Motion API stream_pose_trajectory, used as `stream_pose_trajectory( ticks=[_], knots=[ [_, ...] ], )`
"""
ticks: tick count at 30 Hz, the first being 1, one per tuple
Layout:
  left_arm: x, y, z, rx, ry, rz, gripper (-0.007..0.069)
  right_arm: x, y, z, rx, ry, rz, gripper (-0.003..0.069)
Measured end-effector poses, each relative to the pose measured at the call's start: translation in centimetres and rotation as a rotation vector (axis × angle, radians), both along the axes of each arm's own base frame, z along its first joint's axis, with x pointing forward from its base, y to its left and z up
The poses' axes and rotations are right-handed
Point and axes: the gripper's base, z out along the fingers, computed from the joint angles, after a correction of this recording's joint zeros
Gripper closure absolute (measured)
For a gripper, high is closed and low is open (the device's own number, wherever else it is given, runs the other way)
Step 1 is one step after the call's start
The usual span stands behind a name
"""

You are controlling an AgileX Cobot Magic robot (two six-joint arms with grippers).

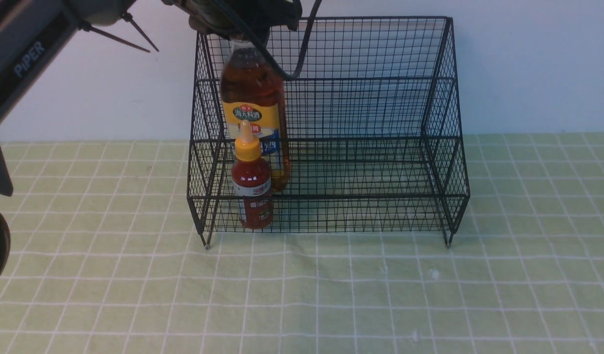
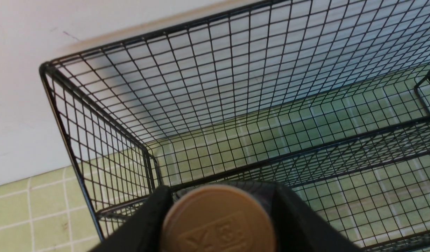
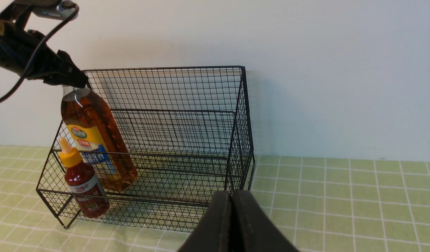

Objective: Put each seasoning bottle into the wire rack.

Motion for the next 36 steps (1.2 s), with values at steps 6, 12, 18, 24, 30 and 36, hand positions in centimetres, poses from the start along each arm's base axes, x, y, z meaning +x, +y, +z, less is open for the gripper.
stream_pose_trajectory(
  ticks=[6, 12, 18, 24, 30, 36],
  knots=[
    [-0.6, 0.3, 1.5, -0.007, -0.045, 0.002, 0.0231, 0.0, 0.0, 0.0, 0.002, 0.002, 0.003, 0.0673],
    [-2.0, 1.5, 4.3, 0.027, -0.122, 0.010, 0.0218, 0.0, 0.0, 0.0, 0.004, 0.003, 0.004, 0.0673],
    [-5.4, 3.1, 8.3, 0.006, -0.177, 0.026, 0.0260, 0.0, 0.1, 0.0, 0.005, 0.004, 0.005, 0.0673],
    [-10.8, 5.7, 12.5, -0.014, -0.190, 0.059, 0.0479, 0.2, 0.4, 0.0, 0.007, -0.034, 0.019, 0.0673],
    [-15.3, 7.8, 15.7, -0.046, -0.256, 0.061, 0.0624, 1.6, 2.3, -1.7, 0.007, -0.099, 0.102, 0.0673],
    [-19.4, 9.0, 14.3, -0.057, -0.184, 0.011, 0.0631, 2.6, 5.0, -3.6, 0.090, -0.215, 0.253, 0.0673]
  ],
)
